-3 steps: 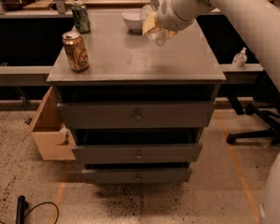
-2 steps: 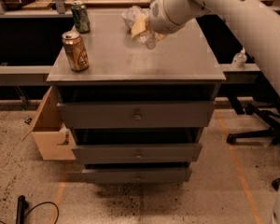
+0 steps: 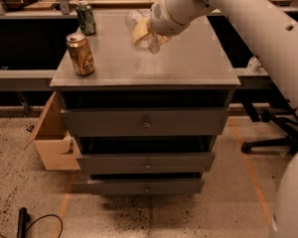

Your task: Move water bottle near orange can

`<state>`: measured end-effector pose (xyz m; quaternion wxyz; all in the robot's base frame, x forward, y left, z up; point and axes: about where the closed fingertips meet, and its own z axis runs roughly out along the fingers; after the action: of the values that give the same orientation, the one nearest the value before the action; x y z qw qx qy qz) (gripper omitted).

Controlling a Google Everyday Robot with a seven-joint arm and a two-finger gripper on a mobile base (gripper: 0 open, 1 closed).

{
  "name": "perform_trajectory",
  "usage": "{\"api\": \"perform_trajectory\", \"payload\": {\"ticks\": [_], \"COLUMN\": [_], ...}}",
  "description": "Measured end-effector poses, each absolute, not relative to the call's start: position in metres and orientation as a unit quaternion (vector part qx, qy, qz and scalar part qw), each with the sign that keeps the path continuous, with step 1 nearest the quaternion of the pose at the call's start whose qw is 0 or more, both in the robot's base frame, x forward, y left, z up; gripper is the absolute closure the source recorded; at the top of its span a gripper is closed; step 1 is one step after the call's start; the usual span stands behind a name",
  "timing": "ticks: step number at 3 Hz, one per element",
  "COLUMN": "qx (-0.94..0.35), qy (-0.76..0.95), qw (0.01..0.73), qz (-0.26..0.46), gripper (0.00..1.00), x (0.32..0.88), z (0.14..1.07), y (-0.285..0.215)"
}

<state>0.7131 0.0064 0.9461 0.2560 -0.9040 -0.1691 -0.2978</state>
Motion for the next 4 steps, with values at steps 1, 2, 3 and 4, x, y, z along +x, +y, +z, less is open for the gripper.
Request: {"api": "perform_trajectory", "payload": {"ticks": [1, 2, 3, 4], "qx": [-0.911, -0.911, -0.914, -0.916], "qy": [-0.226, -0.247, -0.245, -0.238], "qw": [0.244, 0.245, 0.24, 0.24], "qz": [-0.244, -0.221, -0.215, -0.218], "gripper": [1.0, 1.0, 0.82, 0.59], "x": [0.707, 0.704, 0.71, 0.717], "z": [0.927, 0.907, 0.888, 0.879], "y": [0.053, 0.082, 0.1, 0.108]}}
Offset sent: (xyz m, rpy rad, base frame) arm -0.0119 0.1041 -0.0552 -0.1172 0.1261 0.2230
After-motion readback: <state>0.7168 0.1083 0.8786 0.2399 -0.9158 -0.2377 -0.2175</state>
